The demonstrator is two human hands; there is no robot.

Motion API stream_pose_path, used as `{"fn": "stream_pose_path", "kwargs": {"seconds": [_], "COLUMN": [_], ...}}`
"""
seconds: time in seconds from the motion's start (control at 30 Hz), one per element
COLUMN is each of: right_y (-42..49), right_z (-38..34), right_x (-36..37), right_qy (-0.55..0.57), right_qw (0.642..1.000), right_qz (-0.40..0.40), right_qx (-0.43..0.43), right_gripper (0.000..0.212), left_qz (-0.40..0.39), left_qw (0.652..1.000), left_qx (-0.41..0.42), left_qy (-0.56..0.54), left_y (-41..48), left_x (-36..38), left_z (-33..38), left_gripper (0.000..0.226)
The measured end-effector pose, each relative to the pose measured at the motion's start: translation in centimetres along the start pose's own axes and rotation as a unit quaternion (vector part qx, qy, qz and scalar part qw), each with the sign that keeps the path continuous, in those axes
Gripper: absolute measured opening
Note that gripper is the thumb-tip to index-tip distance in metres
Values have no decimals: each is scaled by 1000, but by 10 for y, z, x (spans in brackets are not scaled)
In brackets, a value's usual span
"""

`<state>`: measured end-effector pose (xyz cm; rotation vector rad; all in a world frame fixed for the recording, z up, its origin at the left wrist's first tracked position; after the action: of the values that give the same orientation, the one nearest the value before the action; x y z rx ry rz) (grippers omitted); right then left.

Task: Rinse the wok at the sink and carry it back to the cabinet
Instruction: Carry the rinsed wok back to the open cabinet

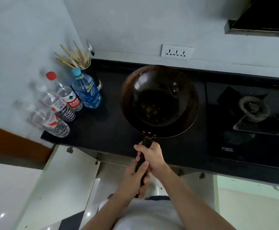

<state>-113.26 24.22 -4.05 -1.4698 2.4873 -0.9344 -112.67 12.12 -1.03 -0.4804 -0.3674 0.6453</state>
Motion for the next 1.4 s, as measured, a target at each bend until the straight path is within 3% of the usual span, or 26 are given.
{"fn": "stream_pose_path", "kwargs": {"seconds": [0.5, 1.0, 1.4], "right_y": [54, 69, 73], "right_z": [-27, -27, -35], "right_x": [2, 14, 16], "right_qy": [40, 45, 43], "right_qw": [996, 994, 988], "right_qz": [58, 85, 90], "right_qx": [47, 56, 120], "right_gripper": [13, 12, 11], "left_qz": [-55, -99, -126], "left_qw": [996, 986, 976], "left_qx": [-65, -123, -171], "left_qy": [1, -43, -49], "left_y": [62, 75, 81], "left_x": [-33, -56, -67], "left_z": [38, 48, 55], "left_gripper": [33, 35, 30]}}
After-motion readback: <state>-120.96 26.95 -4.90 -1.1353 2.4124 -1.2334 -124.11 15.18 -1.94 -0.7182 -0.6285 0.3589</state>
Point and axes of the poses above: each hand's wrist, its own y-axis towards the middle knuckle, its own x-axis out of the palm, z = x × y, the point moved 1 cm from there along y, towards the middle knuckle, and after that the axes turned 7 degrees about -z, right-handed, at the moved point
